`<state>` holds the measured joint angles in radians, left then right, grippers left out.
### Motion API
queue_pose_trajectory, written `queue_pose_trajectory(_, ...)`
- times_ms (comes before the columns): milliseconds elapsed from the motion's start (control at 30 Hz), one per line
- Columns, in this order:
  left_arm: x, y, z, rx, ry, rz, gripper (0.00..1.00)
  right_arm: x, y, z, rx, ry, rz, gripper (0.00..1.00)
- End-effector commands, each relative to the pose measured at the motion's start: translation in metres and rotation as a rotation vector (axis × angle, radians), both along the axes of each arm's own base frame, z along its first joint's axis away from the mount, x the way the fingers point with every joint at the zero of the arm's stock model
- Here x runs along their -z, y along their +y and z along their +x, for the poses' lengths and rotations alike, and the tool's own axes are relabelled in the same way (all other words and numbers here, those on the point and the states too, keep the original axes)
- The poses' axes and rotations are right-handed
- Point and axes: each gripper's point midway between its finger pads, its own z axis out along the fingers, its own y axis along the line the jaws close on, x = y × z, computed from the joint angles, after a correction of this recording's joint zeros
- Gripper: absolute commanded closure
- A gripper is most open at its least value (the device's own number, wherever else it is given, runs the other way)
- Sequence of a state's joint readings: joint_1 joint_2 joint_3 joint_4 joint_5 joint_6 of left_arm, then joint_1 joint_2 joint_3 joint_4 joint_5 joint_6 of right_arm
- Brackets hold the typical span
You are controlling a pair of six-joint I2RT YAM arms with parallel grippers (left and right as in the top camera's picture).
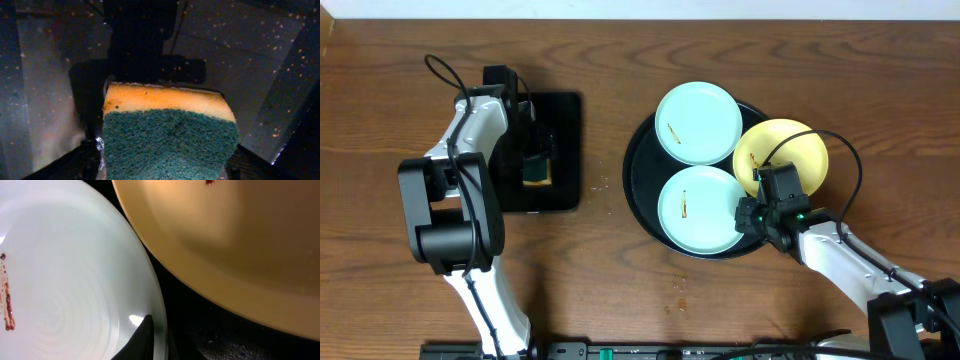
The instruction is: Clean dirty plates on tray and stack at the side
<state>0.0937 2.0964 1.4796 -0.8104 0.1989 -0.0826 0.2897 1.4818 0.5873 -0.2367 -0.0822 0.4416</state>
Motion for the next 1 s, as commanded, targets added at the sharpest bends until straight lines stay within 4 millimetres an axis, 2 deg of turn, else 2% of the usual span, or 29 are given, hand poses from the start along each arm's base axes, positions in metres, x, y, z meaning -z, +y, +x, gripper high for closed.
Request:
queue_pose_trajectory(0, -0.004, 0.001, -0.002, 0.003, -0.005, 0.011, 0.28, 0.009, 0.003, -0.009, -0.028, 0.036, -0.005, 0.89)
queue_pose_trajectory(200, 0.003, 0.001, -0.01, 0.003, 0.015, 0.011, 0.3, 0.009, 0.003, -0.009, -0.028, 0.036, -0.005, 0.88)
queue_pose_trajectory(400, 0.017, 0.013, -0.008, -0.001, -0.014, 0.086, 0.3, 0.009, 0.003, -0.009, -0.028, 0.036, -0.005, 0.88)
queue_pose_trajectory(567, 0.018, 0.013, -0.006, 0.002, -0.025, 0.087, 0.36, 0.009, 0.003, -0.009, -0.028, 0.036, -0.005, 0.86)
queue_pose_trajectory(967, 0.023, 0.008, -0.013, 0.013, -0.005, 0.085, 0.36, 0.009, 0.003, -0.009, -0.042, 0.034, -0.011, 0.85)
